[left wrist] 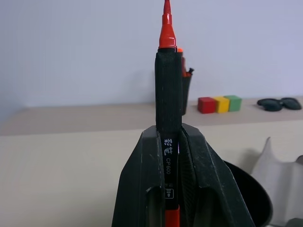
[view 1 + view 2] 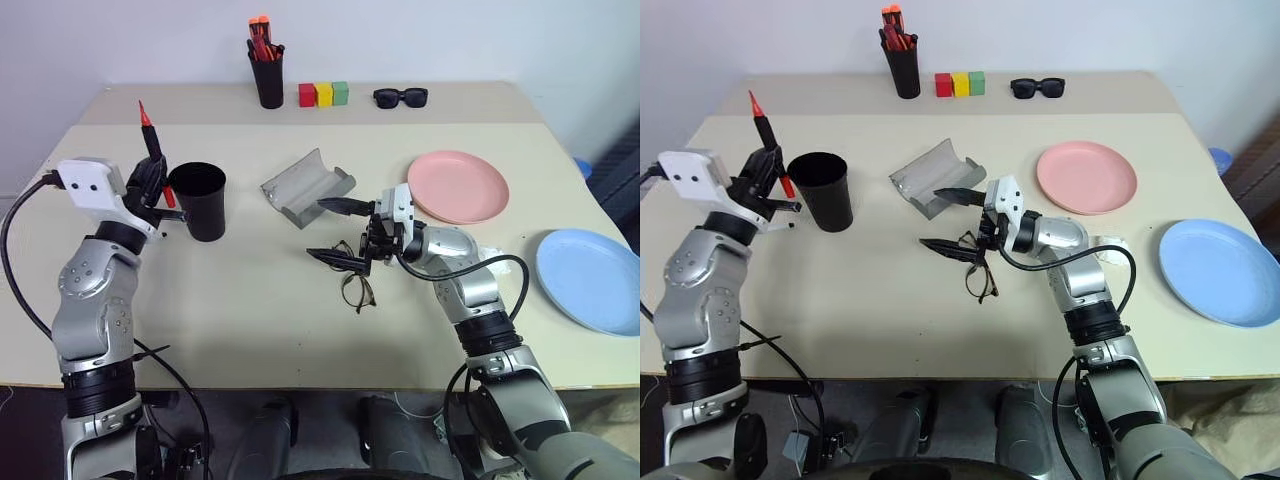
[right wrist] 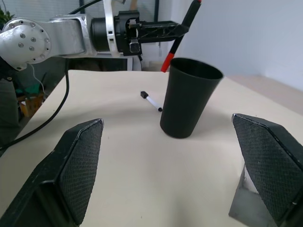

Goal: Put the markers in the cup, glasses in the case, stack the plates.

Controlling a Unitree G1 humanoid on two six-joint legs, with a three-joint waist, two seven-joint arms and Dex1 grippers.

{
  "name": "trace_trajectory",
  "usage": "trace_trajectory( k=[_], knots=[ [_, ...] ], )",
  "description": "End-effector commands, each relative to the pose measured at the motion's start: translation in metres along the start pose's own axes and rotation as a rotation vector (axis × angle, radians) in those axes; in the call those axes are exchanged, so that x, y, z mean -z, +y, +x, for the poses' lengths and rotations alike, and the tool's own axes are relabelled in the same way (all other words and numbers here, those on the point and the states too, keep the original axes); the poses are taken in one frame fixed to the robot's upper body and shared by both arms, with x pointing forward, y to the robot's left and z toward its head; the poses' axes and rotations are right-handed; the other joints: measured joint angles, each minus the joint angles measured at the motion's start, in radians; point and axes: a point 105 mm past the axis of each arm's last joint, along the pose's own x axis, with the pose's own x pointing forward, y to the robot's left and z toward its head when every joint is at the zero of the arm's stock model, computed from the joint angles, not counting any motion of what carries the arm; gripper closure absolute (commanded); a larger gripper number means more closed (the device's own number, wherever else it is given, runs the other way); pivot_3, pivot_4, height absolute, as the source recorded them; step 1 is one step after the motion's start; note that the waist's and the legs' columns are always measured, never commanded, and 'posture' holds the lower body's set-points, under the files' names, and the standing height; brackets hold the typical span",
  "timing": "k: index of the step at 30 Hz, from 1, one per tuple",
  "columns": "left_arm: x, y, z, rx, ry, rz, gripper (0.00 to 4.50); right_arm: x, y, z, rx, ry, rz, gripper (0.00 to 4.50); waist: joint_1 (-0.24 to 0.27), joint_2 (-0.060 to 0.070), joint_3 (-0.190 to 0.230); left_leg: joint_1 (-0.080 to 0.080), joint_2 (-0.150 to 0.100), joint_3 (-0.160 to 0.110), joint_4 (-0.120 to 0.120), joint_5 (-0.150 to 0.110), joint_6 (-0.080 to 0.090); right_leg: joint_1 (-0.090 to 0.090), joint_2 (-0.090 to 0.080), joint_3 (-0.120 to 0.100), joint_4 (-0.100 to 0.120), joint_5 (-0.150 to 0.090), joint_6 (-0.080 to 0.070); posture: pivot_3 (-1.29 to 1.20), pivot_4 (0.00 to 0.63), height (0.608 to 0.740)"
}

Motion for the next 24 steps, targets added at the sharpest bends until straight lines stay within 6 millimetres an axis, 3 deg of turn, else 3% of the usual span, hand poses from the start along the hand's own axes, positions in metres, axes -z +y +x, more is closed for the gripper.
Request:
trace_trajectory(
  k=[1, 9, 24],
  knots=[
    [-0.03, -0.005, 0.001, 0.039, -0.115, 0.023, 4.43, -0.013, -0.004, 0.004, -0.006, -0.035, -0.05, 0.05, -0.003, 0.0, 0.0, 0.0, 0.0, 0.0, 0.0, 0.0, 0.0, 0.0, 0.0, 0.0, 0.0, 0.0, 0.0, 0.0, 0.15, 0.74],
    [-0.035, 0.004, -0.006, 0.064, -0.099, 0.016, 4.43, -0.012, -0.005, 0.005, -0.003, -0.037, -0.047, 0.05, -0.005, 0.0, 0.0, 0.0, 0.0, 0.0, 0.0, 0.0, 0.0, 0.0, 0.001, 0.0, 0.0, 0.0, 0.0, 0.0, 0.15, 0.74],
    [-0.046, -0.002, -0.004, 0.042, -0.154, -0.019, 4.43, -0.01, -0.007, 0.01, -0.007, -0.049, -0.037, 0.05, -0.004, 0.0, 0.0, 0.0, 0.0, 0.0, 0.0, 0.0, 0.0, 0.0, 0.001, 0.0, 0.0, 0.0, 0.0, 0.0, 0.15, 0.74]
  ],
)
